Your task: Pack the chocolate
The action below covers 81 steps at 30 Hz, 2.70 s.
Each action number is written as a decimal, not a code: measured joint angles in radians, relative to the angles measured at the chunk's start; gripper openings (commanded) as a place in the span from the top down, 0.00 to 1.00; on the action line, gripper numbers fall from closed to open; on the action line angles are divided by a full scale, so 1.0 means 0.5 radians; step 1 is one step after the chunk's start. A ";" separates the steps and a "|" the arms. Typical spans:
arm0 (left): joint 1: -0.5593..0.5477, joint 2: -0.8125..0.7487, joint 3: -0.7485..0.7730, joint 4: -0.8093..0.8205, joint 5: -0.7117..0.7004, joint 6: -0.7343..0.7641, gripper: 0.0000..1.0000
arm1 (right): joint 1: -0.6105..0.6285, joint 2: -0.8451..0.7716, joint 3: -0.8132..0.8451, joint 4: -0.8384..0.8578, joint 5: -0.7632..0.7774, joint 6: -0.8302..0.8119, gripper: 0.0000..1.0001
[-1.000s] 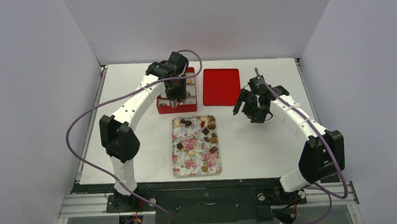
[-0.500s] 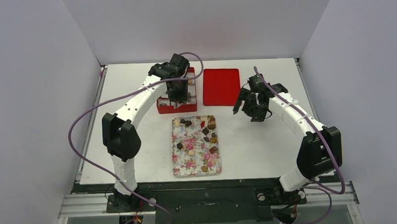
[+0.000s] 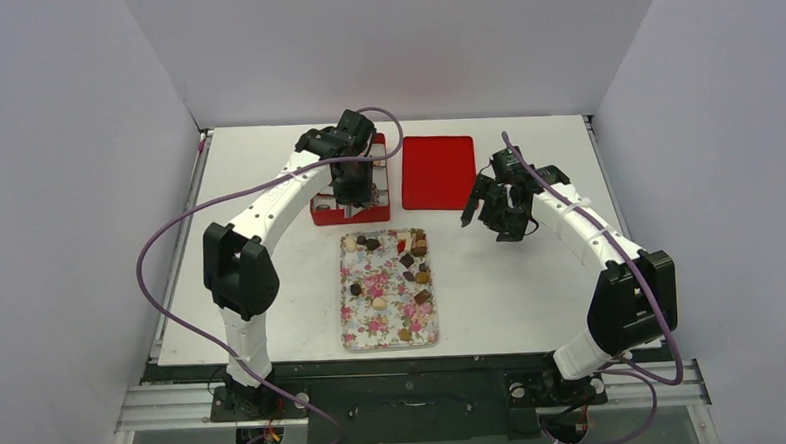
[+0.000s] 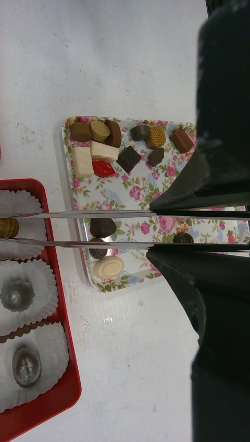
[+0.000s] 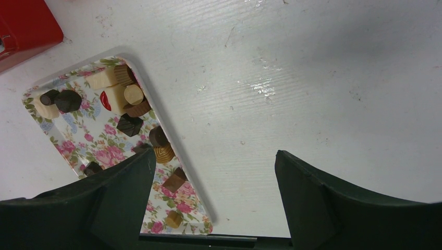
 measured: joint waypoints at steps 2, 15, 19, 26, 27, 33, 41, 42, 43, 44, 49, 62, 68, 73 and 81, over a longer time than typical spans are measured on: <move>0.000 0.001 0.000 0.003 -0.001 0.000 0.70 | 0.000 0.000 0.000 0.000 0.000 -0.001 0.20; 0.000 0.000 0.000 0.009 0.000 -0.001 0.65 | -0.011 0.000 0.000 0.000 0.000 -0.004 0.20; 0.000 0.000 0.000 0.009 0.000 0.000 0.65 | -0.012 0.000 0.000 0.000 0.000 -0.005 0.20; 0.000 0.001 0.001 0.008 0.000 0.000 0.65 | -0.013 0.000 0.005 0.000 0.000 -0.005 0.20; 0.000 0.000 0.001 0.008 0.000 0.000 0.65 | -0.013 0.000 0.007 0.000 0.000 -0.005 0.20; 0.000 0.000 0.034 0.000 -0.002 0.000 0.65 | -0.013 0.000 0.018 -0.001 0.000 -0.005 0.20; 0.000 0.000 0.245 -0.043 -0.031 0.000 0.64 | -0.013 0.000 0.036 -0.004 0.000 -0.006 0.20; 0.000 0.000 0.281 -0.059 -0.043 0.000 0.64 | -0.012 0.000 0.042 -0.007 0.000 -0.005 0.20; 0.001 -0.001 0.319 -0.072 -0.060 0.000 0.64 | -0.013 0.000 0.047 -0.008 0.000 -0.005 0.20; 0.004 -0.003 0.356 -0.085 -0.075 -0.002 0.65 | -0.013 0.000 0.053 -0.013 0.000 -0.005 0.20; 0.085 -0.083 0.443 -0.120 -0.189 -0.035 0.64 | -0.013 0.000 0.101 -0.033 -0.002 -0.009 0.20; 0.750 -0.748 -0.384 0.058 -0.385 -0.250 0.64 | -0.010 0.000 0.144 -0.080 -0.016 -0.060 0.20; 0.940 -0.802 -0.921 0.222 -0.287 -0.281 0.64 | 0.003 0.000 0.164 -0.090 -0.016 -0.061 0.20; 0.996 -0.802 -1.104 0.346 -0.209 -0.278 0.63 | 0.022 -0.001 0.185 -0.090 -0.014 -0.060 0.20; 1.010 -0.771 -1.210 0.458 -0.182 -0.278 0.56 | 0.031 -0.016 0.185 -0.090 -0.013 -0.060 0.20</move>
